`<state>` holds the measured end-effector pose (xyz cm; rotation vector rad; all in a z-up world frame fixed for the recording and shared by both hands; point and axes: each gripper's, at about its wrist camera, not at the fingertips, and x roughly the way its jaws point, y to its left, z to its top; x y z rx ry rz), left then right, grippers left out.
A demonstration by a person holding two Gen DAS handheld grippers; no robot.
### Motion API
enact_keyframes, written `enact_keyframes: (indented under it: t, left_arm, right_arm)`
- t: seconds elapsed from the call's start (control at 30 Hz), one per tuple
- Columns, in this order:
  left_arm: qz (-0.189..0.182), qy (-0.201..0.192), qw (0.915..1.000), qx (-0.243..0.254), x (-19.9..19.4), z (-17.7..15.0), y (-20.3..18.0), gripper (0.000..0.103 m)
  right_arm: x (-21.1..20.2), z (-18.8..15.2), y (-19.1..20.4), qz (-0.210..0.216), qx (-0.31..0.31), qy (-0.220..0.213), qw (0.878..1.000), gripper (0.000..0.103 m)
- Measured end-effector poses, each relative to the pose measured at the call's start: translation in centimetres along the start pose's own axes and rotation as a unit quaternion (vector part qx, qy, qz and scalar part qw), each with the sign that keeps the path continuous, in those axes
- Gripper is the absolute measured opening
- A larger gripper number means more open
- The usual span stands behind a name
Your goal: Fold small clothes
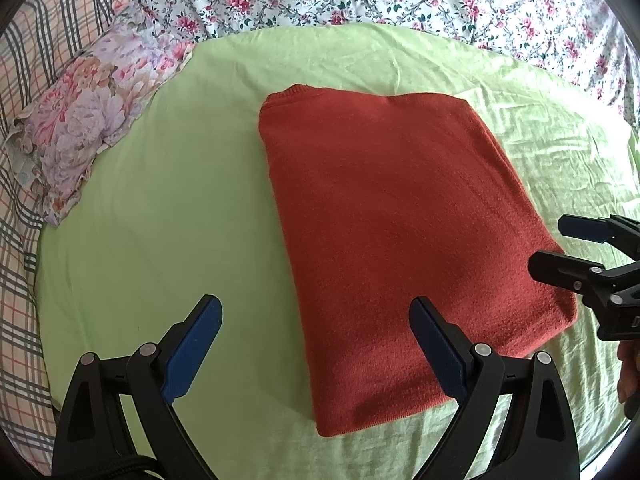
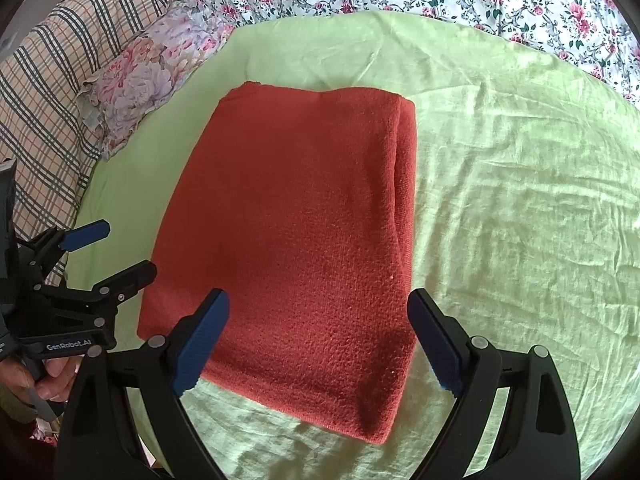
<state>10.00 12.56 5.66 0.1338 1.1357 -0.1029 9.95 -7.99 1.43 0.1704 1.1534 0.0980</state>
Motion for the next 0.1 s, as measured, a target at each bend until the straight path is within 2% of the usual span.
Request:
enact_keyframes:
  t: [0.1]
  left_arm:
    - [0.002, -0.005, 1.0000, 0.006, -0.35, -0.26, -0.21, 0.095]
  right_arm:
    - [0.26, 0.03, 0.24, 0.000, 0.003, 0.000, 1.000, 0.091]
